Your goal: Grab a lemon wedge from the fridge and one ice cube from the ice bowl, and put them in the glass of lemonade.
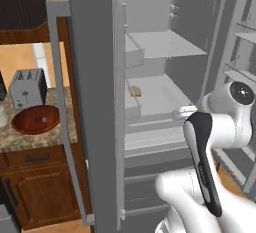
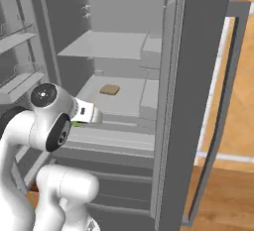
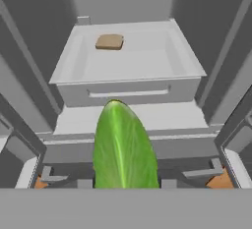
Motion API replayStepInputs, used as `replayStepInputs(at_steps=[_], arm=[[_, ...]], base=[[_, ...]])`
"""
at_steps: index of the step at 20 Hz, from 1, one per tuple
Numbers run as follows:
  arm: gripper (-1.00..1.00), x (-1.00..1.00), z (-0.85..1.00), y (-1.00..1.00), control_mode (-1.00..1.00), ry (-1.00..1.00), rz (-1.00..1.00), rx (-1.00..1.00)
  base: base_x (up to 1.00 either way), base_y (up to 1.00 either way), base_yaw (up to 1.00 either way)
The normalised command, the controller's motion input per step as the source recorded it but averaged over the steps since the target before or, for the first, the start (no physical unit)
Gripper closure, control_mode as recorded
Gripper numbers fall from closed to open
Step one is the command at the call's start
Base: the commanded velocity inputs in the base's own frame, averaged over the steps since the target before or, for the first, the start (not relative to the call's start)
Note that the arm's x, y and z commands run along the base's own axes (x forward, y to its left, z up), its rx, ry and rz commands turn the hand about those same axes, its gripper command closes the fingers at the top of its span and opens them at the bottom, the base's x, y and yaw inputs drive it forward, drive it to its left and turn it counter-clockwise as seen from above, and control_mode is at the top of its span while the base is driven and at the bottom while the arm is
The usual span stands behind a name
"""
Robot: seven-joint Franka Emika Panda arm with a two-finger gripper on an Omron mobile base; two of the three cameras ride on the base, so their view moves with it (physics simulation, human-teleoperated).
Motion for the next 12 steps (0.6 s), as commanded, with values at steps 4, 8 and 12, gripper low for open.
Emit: replayStepInputs(at_steps=[4,8,12], arm=[[1.0,0.0,0.0,0.0,1.0,0.0,0.0,0.0],[1.0,0.0,0.0,0.0,1.0,0.0,0.0,0.0],[1.0,0.0,0.0,0.0,1.0,0.0,0.0,0.0]], base=[[-1.0,0.03,0.0],[-0.99,0.26,0.0],[-0.54,0.76,0.0]])
